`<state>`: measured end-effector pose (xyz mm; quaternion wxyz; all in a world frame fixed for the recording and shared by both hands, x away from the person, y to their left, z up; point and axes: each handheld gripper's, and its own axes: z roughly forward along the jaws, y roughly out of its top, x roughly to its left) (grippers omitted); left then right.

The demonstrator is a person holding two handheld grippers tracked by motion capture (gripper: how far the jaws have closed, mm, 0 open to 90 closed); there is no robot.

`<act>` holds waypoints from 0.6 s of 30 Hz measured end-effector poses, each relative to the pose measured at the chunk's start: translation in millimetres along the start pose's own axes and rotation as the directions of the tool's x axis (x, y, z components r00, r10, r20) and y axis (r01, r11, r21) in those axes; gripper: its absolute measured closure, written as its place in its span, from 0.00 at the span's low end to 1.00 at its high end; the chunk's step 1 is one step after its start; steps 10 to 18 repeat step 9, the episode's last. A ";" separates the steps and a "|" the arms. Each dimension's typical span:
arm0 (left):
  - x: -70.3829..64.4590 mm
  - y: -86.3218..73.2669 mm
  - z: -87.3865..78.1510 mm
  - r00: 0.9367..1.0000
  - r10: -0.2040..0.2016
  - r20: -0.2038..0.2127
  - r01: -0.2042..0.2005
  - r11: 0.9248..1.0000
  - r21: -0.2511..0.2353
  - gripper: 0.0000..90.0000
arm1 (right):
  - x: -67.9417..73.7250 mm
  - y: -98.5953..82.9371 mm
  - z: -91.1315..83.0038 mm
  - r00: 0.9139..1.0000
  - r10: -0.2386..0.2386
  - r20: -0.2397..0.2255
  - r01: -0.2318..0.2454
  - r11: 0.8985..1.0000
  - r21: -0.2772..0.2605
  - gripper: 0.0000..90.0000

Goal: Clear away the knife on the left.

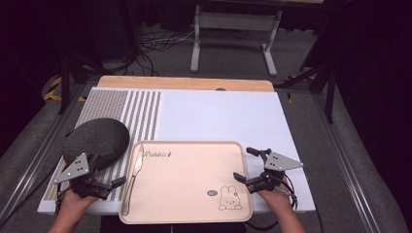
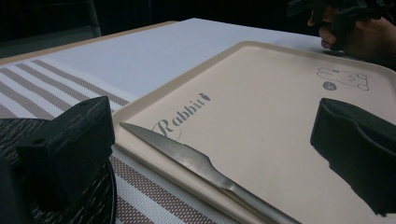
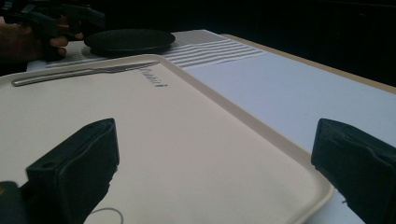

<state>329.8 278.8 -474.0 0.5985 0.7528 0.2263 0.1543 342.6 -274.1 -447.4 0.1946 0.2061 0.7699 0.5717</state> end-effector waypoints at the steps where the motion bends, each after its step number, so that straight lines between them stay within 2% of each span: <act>1: 0.1 -0.2 0.0 1.000 -0.001 0.000 0.001 1.000 -0.001 0.01 | 0.0 0.0 -0.1 1.000 0.000 0.002 0.000 1.000 -0.001 0.02; 4: -0.5 0.4 -0.5 1.000 -0.004 -0.001 0.004 1.000 -0.013 0.01 | -0.1 0.0 -0.1 1.000 0.000 0.002 0.000 1.000 -0.001 0.02; 5: 0.2 1.1 -1.2 1.000 0.011 -0.004 -0.011 1.000 -0.012 0.00 | -0.1 0.0 0.0 1.000 -0.001 0.002 0.001 1.000 0.000 0.02; 18: -1.0 1.8 -1.6 1.000 0.009 -0.007 -0.009 1.000 -0.012 0.00 | 0.1 0.0 0.1 1.000 0.000 0.002 0.000 1.000 0.000 0.02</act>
